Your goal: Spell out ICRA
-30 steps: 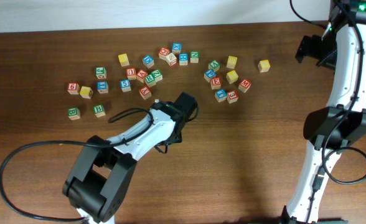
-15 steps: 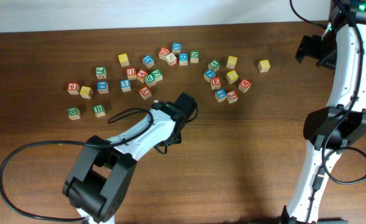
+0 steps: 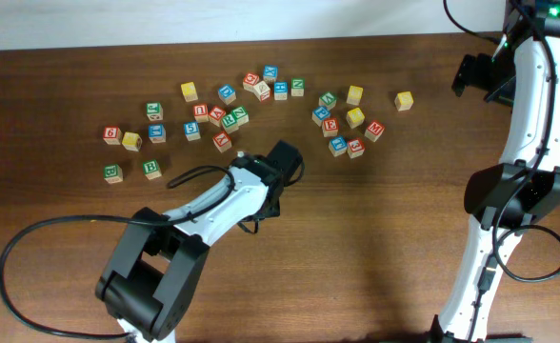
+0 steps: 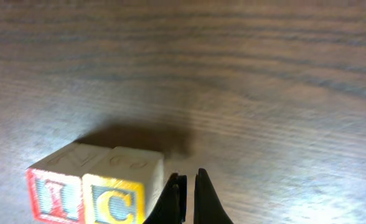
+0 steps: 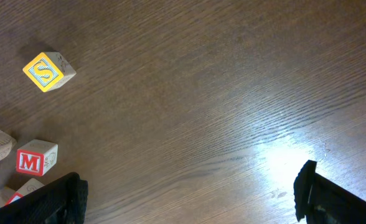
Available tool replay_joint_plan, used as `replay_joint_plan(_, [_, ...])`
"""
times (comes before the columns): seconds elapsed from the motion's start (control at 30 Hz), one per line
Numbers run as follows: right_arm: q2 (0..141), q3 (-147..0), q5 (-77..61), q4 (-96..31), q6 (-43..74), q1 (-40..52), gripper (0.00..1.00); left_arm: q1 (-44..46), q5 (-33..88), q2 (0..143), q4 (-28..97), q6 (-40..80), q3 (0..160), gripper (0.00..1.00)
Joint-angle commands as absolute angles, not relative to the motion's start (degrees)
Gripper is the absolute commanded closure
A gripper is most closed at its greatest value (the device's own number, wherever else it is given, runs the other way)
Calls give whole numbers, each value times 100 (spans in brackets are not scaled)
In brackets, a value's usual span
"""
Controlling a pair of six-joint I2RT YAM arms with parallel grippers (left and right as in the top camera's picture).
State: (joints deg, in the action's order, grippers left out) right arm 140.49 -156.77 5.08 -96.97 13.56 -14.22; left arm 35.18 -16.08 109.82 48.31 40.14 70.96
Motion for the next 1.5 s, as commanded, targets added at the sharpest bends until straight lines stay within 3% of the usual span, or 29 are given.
replay_joint_plan(0.0, [13990,-15653,499,-9710,1402,-1389,2,3489,-1594,10969,4534,4021,7054,100])
replay_joint_plan(0.3, [13990,-15653,499,-9710,1402,-1389,2,3050,-998,10969,3940,3459,7078,100])
replay_joint_plan(0.67, [13990,-15653,499,-9710,1402,-1389,2,1844,-534,10967,3712,2965,7113,100])
replay_joint_plan(1.13, [13990,-15653,499,-9710,1402,-1389,2,565,-582,10969,5330,2716,7111,100])
replay_joint_plan(1.47, [13990,-15653,499,-9710,1402,-1389,2,64,-43,10742,5406,2198,7133,100])
